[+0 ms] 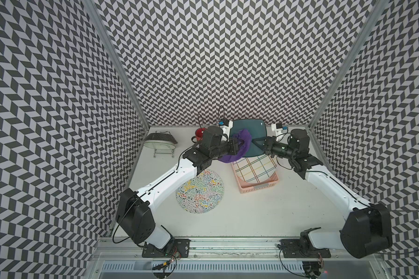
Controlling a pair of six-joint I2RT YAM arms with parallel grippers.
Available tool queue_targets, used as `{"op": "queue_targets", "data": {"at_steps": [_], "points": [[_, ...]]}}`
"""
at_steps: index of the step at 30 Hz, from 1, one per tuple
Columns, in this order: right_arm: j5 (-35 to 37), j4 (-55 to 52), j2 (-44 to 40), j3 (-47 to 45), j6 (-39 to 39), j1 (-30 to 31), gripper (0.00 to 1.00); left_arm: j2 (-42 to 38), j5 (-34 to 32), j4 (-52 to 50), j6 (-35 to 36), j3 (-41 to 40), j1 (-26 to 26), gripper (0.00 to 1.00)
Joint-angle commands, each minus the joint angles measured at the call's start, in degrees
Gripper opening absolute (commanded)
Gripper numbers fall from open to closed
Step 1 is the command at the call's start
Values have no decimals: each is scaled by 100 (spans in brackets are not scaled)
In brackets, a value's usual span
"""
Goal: Wipe the wet plate dry
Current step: Wipe the plate with towel.
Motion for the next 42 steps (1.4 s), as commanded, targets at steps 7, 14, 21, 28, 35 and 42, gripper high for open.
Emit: {"op": "queue_targets", "data": {"at_steps": [7,14,21,28,35,42], "points": [[-194,2734,-190,810,1618,60,0,487,-503,-502,-370,430,-548,0],[-680,2090,-605,597,164,362,0,-117,-225,-769,-103,387,970,0],[-488,2571,-1205,157,-547,990,0,150,80,-1134,559,1000,863,0],[83,3013,-905,733,-147,753,0,455,-231,-678,607,1190,-322,0],[-111,3026,-1183,321,-86,625,0,-280,193,-494,-120,429,1046,0],[-702,2776,-1111,261,-638,1429,0,-7,344,-722,496,1034,599,0]]}}
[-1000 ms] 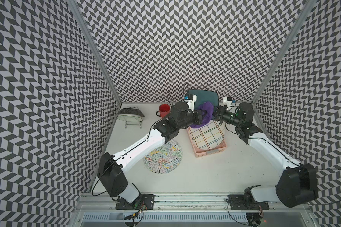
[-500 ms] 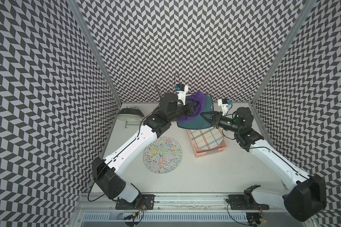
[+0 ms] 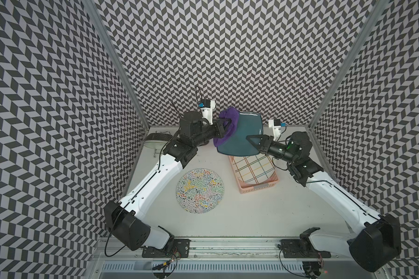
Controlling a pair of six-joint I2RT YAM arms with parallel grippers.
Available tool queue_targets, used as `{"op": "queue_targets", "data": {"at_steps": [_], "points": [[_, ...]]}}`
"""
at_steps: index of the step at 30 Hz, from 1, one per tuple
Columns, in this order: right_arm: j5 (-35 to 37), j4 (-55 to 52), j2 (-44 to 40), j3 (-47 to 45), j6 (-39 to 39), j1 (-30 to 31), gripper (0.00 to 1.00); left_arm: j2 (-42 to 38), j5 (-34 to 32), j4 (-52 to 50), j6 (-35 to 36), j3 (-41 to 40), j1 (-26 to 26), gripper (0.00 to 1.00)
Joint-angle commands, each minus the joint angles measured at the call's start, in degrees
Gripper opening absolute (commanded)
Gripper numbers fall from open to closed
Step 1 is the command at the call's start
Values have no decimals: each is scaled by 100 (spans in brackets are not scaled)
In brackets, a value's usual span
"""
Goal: Wipe the wet plate dry
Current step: Wipe the plate with towel.
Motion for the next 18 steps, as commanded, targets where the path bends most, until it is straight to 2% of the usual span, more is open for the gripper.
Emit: {"op": "queue_targets", "data": {"at_steps": [1,3,6,9,11,13,15,18], "points": [[-1128,2168,-430,382,-323,372,0,515,-245,-714,405,335,-565,0],[-962,2020,-300,720,-487,353,0,765,-439,-889,550,611,-912,0],[-757,1809,-104,1322,-622,164,0,944,-485,-989,474,801,-1036,0],[-658,2288,-27,1484,52,-393,0,748,-262,-793,90,730,-820,0],[-597,3003,-90,1276,934,-828,0,436,595,2,-885,332,-322,0],[-559,3714,-171,1015,1674,-1288,0,8,1339,1628,-2142,-421,205,0],[-532,4482,-205,774,2450,-1587,0,-289,1711,3209,-3384,-984,576,0],[-331,5472,-149,522,3168,-1629,0,-341,1988,4805,-4580,-1229,791,0]]}}
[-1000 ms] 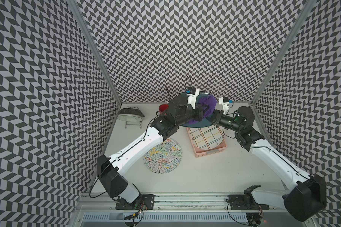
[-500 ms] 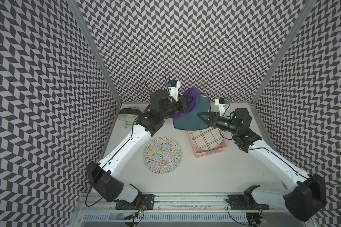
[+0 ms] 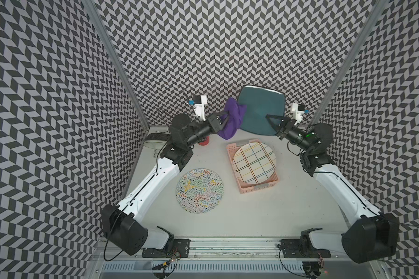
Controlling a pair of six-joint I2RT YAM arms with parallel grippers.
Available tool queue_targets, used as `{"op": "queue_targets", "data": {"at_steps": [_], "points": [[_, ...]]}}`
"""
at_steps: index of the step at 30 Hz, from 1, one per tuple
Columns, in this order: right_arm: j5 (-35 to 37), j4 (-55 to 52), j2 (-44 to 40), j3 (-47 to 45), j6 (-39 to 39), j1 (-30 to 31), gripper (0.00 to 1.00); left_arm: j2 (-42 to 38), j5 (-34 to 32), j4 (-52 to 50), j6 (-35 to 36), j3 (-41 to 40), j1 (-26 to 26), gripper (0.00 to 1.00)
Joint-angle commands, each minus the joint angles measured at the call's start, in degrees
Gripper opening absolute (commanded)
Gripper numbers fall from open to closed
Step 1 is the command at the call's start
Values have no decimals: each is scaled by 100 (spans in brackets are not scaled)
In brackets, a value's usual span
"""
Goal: Wipe the wet plate dry
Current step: Wipe the plate with towel.
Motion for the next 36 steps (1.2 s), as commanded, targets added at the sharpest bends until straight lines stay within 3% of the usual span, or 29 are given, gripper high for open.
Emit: {"op": "queue_targets", "data": {"at_steps": [1,6,13,18,24,27,30,36], "points": [[49,3523,-386,6,1419,71,0,57,727,2388,-2160,-174,77,0],[-85,4346,-53,-19,2032,226,0,472,764,4038,-3365,147,29,0],[-561,3914,208,17,1558,1081,0,865,605,4378,-3780,797,-180,0],[-615,3519,541,425,1177,1581,0,1092,522,4387,-3725,1063,-681,0],[-151,3207,965,1546,1170,1171,0,1208,603,4294,-3374,1187,-1350,0],[80,3436,963,1594,1463,795,0,1059,658,4247,-3260,1024,-1325,0],[-126,3392,797,1291,1418,694,0,929,594,4223,-3270,978,-1170,0],[-257,2636,154,472,499,1483,0,979,573,4265,-3340,1287,-953,0]]}}
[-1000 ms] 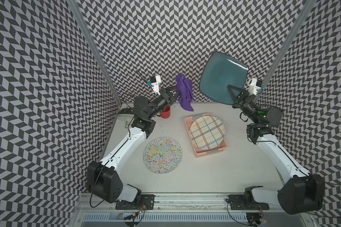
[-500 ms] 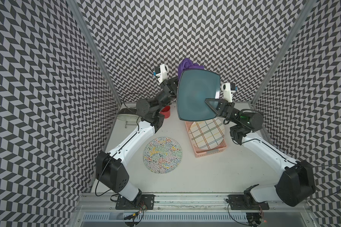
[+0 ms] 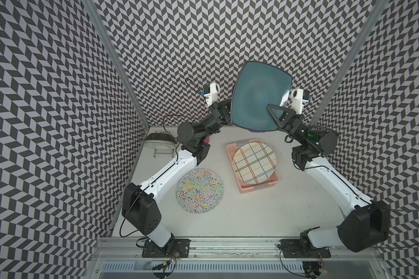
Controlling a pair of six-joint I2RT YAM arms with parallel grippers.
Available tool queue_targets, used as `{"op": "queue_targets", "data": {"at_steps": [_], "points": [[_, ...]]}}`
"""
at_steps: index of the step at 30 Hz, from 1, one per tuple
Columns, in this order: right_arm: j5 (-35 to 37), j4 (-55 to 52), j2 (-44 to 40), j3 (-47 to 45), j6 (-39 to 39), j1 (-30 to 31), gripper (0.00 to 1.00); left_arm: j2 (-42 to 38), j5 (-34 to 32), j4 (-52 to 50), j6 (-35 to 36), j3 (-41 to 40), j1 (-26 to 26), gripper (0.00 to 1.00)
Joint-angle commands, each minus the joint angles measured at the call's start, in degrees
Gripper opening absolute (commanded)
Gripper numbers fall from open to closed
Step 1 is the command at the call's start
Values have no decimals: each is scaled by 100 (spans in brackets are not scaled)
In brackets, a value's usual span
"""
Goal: Wipe the wet plate dry
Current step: Wipe the plate with towel.
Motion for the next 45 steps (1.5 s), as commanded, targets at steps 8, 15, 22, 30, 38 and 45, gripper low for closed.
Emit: {"op": "queue_targets", "data": {"at_steps": [8,15,22,30,38,45], "points": [[393,-618,149,1315,-807,333,0,-124,383,-61,671,306,-583,0],[763,91,438,1268,-45,-305,0,-901,522,-1553,2125,-94,-574,0],[1065,159,166,424,304,-925,0,-1827,-17,-3766,3816,-532,-435,0],[1111,-1887,-281,96,-1221,-769,0,-2001,-1318,-6042,5979,-74,-582,0],[1173,-2732,-450,533,-2207,-319,0,-1425,-2614,-6871,6316,462,-536,0],[867,-3098,-975,152,-3296,277,0,-846,-2875,-7503,6148,1394,387,0]]}}
